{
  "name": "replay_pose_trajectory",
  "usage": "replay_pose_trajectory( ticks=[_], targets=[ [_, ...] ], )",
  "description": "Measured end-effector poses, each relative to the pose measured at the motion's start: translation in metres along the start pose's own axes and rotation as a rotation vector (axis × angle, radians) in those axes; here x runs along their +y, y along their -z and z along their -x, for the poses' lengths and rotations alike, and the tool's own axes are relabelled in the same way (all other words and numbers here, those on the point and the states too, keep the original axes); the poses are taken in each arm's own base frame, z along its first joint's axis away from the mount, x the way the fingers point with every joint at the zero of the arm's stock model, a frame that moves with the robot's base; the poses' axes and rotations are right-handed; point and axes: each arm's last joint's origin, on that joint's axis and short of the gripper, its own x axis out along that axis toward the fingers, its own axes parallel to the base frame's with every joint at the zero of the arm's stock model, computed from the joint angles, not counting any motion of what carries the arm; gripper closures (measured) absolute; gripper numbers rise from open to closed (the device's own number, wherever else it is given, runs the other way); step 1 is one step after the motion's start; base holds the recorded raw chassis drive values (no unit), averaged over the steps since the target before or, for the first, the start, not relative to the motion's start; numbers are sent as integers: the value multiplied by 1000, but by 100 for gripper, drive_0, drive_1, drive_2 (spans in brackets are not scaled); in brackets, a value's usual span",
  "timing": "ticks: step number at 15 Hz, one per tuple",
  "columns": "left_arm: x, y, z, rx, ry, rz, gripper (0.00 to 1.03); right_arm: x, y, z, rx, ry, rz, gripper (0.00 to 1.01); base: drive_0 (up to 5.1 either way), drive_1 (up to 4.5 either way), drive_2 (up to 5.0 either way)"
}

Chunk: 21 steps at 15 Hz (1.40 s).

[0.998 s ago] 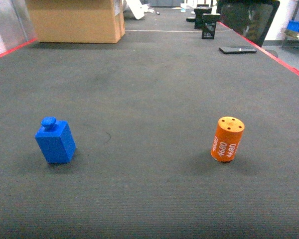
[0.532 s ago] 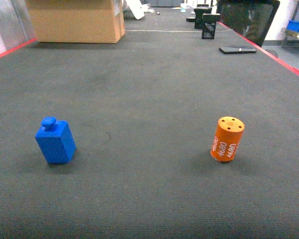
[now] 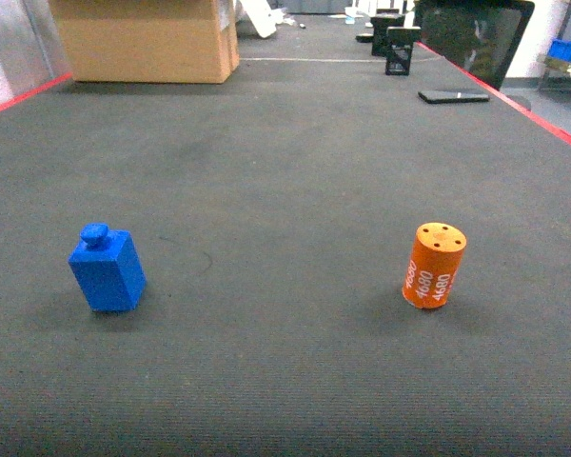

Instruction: Sort blue parts and orange caps into right shelf containers

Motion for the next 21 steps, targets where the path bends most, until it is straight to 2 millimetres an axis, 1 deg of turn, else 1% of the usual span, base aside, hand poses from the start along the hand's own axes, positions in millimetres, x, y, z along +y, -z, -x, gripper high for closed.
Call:
replay_pose_trajectory(
  ticks=[1, 2, 3, 4, 5, 6, 8, 10, 13, 15, 17, 21],
  targets=[
    [-14, -10, -34, -46, 37, -4, 5, 9, -10, -26, -22, -24, -11, 3, 0, 0, 0],
    [-25, -6, -62, -26, 49, -23, 5, 16, -11, -54, -2, -43, -13, 3, 0, 0, 0],
    [-35, 8, -88, 47, 60, -50, 5, 22, 0, -81, 75, -51, -6, 3, 0, 0, 0],
    [-42, 20, -106, 102, 67, -69, 5, 28, 10, -101, 134, -55, 4, 3, 0, 0, 0],
    [-47, 26, -120, 126, 74, -76, 5, 33, 14, -118, 166, -60, 6, 3, 0, 0, 0],
    [-50, 25, -131, 124, 75, -75, 5, 37, 14, -131, 177, -70, 0, 3, 0, 0, 0],
    [-54, 24, -143, 118, 82, -73, 5, 41, 13, -145, 183, -76, -13, 3, 0, 0, 0],
    [-56, 37, -153, 158, 89, -84, 5, 47, 20, -162, 209, -90, -25, 3, 0, 0, 0],
    [-54, 49, -161, 187, 84, -89, 5, 52, 32, -177, 242, -92, -30, 3, 0, 0, 0],
    [-53, 60, -164, 215, 94, -88, 5, 58, 46, -182, 282, -114, -24, 3, 0, 0, 0],
    [-52, 68, -165, 237, 104, -76, 5, 60, 59, -188, 313, -113, -25, 3, 0, 0, 0],
    [-56, 83, -169, 282, 115, -65, 5, 61, 74, -195, 345, -110, -35, 3, 0, 0, 0]
  ],
)
